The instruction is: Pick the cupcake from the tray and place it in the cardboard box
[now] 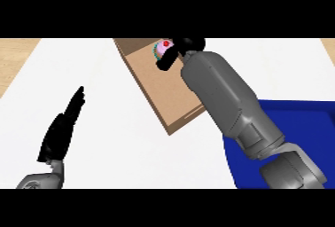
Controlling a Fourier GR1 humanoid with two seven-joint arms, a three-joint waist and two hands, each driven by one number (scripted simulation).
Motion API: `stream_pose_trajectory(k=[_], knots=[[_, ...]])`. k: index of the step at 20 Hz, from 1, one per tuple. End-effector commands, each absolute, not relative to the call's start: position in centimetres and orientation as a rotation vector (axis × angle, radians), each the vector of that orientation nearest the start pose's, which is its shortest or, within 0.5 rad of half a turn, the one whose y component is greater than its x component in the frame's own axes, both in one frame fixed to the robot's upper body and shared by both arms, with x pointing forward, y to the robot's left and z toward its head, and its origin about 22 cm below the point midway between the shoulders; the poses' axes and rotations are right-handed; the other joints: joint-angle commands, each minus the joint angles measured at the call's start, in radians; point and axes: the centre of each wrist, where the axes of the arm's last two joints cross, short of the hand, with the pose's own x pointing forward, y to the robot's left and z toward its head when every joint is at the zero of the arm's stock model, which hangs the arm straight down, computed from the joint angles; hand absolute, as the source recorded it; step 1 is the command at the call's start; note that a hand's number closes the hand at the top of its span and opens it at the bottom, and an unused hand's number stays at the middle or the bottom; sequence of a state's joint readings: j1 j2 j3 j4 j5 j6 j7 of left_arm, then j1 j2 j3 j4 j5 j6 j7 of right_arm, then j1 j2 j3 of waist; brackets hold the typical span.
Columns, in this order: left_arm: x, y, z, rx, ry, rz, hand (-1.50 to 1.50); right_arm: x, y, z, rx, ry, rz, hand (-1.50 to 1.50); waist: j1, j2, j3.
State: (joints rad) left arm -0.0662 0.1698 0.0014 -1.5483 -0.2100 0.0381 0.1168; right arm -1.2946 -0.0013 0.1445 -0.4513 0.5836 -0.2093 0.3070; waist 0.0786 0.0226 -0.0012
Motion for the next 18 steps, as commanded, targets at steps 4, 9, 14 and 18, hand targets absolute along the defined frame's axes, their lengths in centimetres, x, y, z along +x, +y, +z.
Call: stream_pose_trajectory(k=[4, 9, 14, 18], knots=[[25.4, 25.6, 1.7, 0.325, -1.488, -0.259, 0.00, 45.0, -4.5, 14.1, -0.621, -1.485, 0.817, -1.50, 0.009, 0.002, 0.001], [26.1, 27.1, 2.1, 0.309, -1.486, -0.286, 0.00, 45.1, -5.4, 13.8, -0.553, -1.615, 0.531, -1.50, 0.016, 0.009, 0.001], [25.2, 27.8, 1.0, 0.325, -1.487, -0.255, 0.00, 45.5, -6.3, 14.8, -0.482, -1.698, 0.223, -1.50, -0.001, 0.001, 0.001], [25.8, 27.1, 2.0, 0.359, -1.492, -0.249, 0.00, 46.2, -9.5, 14.8, -0.369, -1.758, 0.048, -1.50, -0.022, 0.003, 0.003]])
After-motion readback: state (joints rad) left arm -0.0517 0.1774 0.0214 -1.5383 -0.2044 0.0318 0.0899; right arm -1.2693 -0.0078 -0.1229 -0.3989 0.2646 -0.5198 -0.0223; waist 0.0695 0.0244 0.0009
